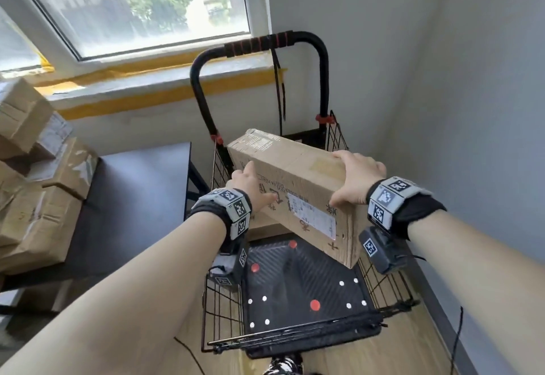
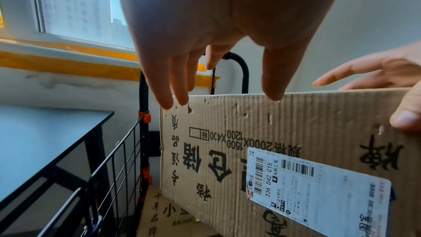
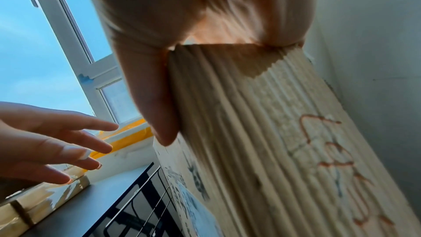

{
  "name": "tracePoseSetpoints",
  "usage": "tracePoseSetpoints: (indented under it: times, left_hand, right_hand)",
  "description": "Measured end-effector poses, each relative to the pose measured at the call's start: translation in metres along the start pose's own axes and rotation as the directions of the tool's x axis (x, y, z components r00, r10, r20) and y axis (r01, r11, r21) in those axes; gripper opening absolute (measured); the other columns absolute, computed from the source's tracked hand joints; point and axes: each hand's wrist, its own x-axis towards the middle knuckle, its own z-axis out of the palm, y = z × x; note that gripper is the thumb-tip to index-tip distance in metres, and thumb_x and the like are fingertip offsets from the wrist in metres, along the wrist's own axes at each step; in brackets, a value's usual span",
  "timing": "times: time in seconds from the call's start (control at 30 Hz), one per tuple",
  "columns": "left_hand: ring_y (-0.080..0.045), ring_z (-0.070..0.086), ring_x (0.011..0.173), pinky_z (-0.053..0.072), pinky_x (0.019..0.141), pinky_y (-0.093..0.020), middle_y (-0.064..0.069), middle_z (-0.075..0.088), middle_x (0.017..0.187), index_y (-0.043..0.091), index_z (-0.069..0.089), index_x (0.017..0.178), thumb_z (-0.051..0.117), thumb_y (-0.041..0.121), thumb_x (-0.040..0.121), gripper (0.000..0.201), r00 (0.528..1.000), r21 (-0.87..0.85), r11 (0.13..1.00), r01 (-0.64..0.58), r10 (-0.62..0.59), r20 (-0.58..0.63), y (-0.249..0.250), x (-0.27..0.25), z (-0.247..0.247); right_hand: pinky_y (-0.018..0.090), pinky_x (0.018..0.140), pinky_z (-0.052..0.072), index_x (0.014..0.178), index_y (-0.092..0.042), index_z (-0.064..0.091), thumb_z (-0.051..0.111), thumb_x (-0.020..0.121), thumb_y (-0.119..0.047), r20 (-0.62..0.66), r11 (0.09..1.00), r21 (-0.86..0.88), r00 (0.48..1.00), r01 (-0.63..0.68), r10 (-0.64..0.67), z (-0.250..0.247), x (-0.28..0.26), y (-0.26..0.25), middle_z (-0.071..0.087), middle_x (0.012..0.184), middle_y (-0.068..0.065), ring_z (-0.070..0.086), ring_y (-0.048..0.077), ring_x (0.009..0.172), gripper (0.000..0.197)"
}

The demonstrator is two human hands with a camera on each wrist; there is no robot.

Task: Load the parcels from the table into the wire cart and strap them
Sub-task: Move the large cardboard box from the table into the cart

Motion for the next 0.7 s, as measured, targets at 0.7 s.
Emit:
tracePoseSetpoints:
  times: [0.7]
  left_hand:
    - [-0.031, 0.051, 0.120, 0.045, 0.101, -0.045, -0.014, 0.044, 0.135, 0.014, 0.033, 0.138, 0.065, 0.044, 0.082, 0.071, 0.960, -0.072, 0.982, 0.174, -0.153, 0.233, -0.080, 0.149, 0.041]
  right_hand:
    - [0.047, 0.107, 0.024, 0.143, -0.035, 0.028, 0.084, 0.054, -0.039, 0.316, 0.971, -0.238, 0.946, 0.006, 0.072, 0.082, 0.163, -0.035, 0.041, 0.137, -0.002, 0.033, 0.022, 0.131, 0.105]
